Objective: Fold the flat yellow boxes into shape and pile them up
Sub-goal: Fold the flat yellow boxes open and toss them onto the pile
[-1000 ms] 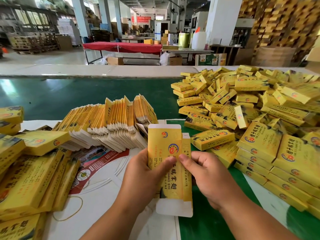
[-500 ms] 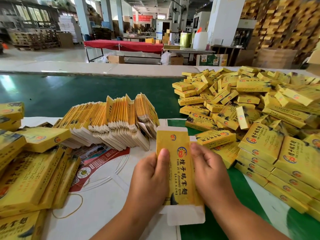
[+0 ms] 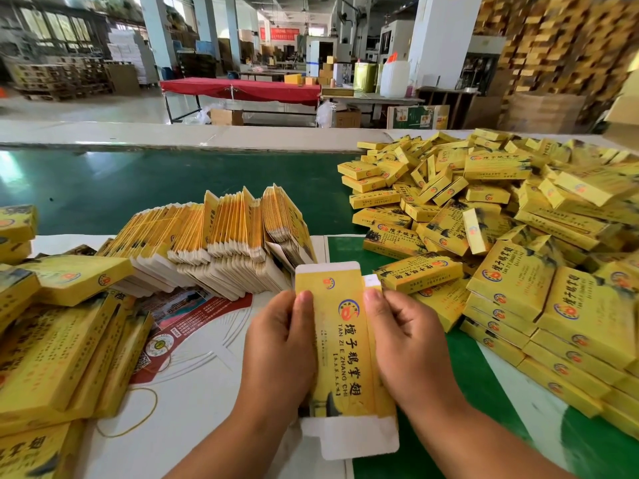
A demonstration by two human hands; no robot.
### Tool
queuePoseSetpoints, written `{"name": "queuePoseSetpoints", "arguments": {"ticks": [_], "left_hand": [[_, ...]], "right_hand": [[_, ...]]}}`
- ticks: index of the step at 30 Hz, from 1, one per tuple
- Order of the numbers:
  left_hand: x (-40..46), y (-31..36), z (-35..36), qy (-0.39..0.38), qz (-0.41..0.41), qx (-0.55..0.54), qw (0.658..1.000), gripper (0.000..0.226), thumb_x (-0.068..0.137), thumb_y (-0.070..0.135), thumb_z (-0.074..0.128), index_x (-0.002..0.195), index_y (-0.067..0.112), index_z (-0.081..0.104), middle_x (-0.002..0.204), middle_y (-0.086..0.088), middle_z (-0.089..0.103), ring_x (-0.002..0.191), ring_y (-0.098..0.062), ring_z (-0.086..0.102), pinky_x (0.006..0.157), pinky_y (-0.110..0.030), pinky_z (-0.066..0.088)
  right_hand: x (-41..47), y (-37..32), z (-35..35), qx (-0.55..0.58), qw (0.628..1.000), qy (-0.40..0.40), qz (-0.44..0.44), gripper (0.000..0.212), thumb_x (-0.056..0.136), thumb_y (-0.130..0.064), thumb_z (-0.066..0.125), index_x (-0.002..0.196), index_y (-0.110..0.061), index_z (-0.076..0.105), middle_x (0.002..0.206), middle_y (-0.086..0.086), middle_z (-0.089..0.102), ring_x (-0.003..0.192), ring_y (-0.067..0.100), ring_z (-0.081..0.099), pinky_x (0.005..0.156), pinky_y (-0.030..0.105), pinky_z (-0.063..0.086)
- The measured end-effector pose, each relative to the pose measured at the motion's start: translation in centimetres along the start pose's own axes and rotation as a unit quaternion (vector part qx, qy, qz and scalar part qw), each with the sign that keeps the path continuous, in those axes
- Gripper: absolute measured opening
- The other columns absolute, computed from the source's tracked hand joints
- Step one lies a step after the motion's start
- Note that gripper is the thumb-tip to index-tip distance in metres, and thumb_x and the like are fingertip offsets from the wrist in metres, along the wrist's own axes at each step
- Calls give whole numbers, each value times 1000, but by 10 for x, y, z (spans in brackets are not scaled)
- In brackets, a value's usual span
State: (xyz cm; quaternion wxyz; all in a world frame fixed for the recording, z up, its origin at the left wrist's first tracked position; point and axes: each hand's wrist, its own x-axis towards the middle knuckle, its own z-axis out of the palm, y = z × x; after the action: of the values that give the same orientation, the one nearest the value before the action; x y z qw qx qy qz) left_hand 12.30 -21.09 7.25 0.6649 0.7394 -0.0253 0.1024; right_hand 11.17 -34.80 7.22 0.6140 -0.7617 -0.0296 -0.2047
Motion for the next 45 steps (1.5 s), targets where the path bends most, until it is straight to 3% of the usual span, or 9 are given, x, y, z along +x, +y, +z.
{"name": "queuePoseSetpoints", "arguments": {"ticks": [2,7,11,14,18,28,35,41,45], "left_hand": [[-1,-1,2,-9,8,32,999,15,93,42,51,87,30,58,78,8,69,62,-5,68,46,-23,53],[-11,4,4,-145,24,56,988,43,69,71,60,105,55,45,106,39,57,90,12,62,63,-15,56],[-8,3,-1,-220,-78,-61,970,63,64,57,80,121,44,54,109,14,69,100,-6,67,78,-24,58],[-4,8,-7,-266,-148,-154,940,30,72,30,73,102,26,71,100,-7,73,90,-19,71,78,-32,59],[3,7,-15,-307,-239,-279,878,40,60,14,69,99,14,73,100,-20,72,83,-32,71,71,-43,58],[7,6,-23,-413,-210,-412,784,54,52,12,83,104,1,72,99,-27,69,85,-37,70,74,-45,57],[5,5,-17,-464,-199,-393,769,50,69,15,73,115,-1,62,106,-22,66,95,-33,67,89,-44,52],[2,8,-15,-299,-93,-218,924,49,71,25,78,115,25,58,105,-20,71,92,-40,70,72,-42,59],[2,11,-14,-200,3,-235,951,51,71,14,75,116,30,57,108,-18,70,90,-39,71,67,-43,60]], "right_hand": [[3,1,-3,11,999,30,-3,51,92,-44,48,79,3,65,70,19,69,65,45,64,53,58,52],[4,0,-6,24,999,23,-8,47,92,-50,56,80,-8,73,70,13,70,65,36,65,57,56,54],[-1,0,-2,36,998,-47,-5,49,86,-58,49,97,-18,77,84,0,75,78,16,71,63,34,58],[-4,-2,0,18,997,-72,-27,50,92,-54,44,102,-16,75,89,-3,71,74,9,66,60,21,52],[0,-5,-8,6,998,-45,-46,35,84,-43,58,114,-27,67,88,-10,64,80,10,66,56,26,58],[7,0,-19,115,984,-129,-47,26,78,-43,70,102,-35,66,90,3,66,81,27,66,54,18,50],[5,3,-21,116,979,-149,-74,27,89,-40,61,71,-21,55,51,2,59,37,7,52,36,18,40],[10,1,-21,75,991,-68,-90,50,91,-39,61,58,-5,43,51,16,43,46,27,41,46,27,36],[14,1,-25,90,992,-58,-72,48,93,-32,54,61,3,46,55,27,47,51,42,43,47,40,37]]}}
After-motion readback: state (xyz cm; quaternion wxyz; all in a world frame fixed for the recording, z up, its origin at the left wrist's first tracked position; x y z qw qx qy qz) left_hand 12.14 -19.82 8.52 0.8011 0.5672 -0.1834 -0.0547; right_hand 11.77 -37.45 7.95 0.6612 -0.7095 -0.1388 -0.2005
